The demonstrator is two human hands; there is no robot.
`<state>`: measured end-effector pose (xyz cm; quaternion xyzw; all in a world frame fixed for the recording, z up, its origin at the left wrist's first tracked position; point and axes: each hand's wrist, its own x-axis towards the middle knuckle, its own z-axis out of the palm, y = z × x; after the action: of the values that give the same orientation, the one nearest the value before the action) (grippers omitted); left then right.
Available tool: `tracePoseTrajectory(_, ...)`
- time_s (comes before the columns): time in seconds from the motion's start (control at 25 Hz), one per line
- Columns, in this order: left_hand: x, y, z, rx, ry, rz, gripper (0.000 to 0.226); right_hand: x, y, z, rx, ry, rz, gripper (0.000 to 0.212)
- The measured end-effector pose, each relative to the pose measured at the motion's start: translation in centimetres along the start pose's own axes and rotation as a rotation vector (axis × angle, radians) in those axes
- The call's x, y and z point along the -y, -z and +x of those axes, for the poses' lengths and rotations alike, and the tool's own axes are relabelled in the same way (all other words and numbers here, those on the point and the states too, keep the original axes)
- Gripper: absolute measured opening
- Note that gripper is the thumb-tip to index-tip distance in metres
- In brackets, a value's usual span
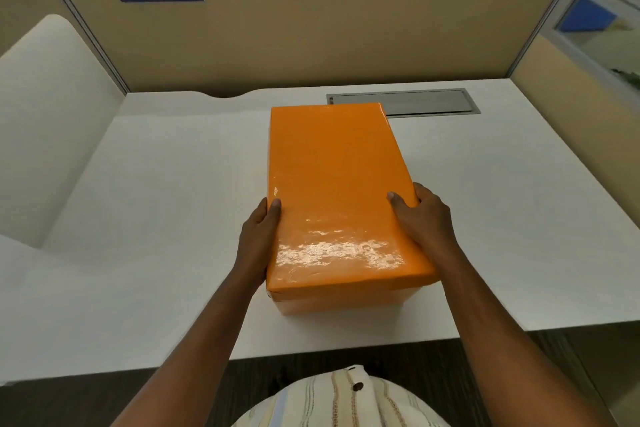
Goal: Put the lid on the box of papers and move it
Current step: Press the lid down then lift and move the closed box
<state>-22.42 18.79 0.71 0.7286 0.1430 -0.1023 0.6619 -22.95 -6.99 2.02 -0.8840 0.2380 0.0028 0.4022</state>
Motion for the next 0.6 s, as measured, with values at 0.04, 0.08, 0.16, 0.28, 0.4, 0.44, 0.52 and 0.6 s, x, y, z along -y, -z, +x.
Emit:
tracePoseTrajectory(0.04,-0.04,-0.04,0.0,0.004,0.008,-0.01,0.045,0.12,-0.01,0.14,0.003,0.0,-0.008,0.065)
tracePoseTrajectory(0.08,-0.14,-0.03,0.04,0.006,0.013,-0.019,0.04,0.22,-0.03,0.28,0.007,0.0,-0.012,0.065)
tracePoseTrajectory(0.16,-0.31,-0.02,0.33,0.014,0.02,-0.033,0.031,0.39,-0.05,0.58,0.016,-0.006,-0.03,0.064)
tracePoseTrajectory(0.28,-0.49,-0.08,0.66,0.036,0.048,-0.056,0.031,0.5,-0.02,0.87,0.042,-0.026,-0.079,0.066)
tracePoseTrajectory(0.4,-0.58,-0.05,0.67,0.041,0.065,-0.048,0.042,0.3,-0.01,0.91,0.044,-0.028,-0.101,0.067)
tracePoseTrajectory(0.44,-0.62,0.01,0.69,0.045,0.067,-0.041,0.045,0.21,0.01,0.92,0.047,-0.027,-0.109,0.067)
tracePoseTrajectory(0.52,-0.75,0.15,0.72,0.046,0.069,-0.016,0.05,0.14,0.06,0.94,0.053,-0.033,-0.137,0.069)
tracePoseTrajectory(0.6,-0.85,0.15,0.81,0.047,0.07,0.037,0.053,0.09,0.15,0.97,0.028,-0.032,-0.22,0.07)
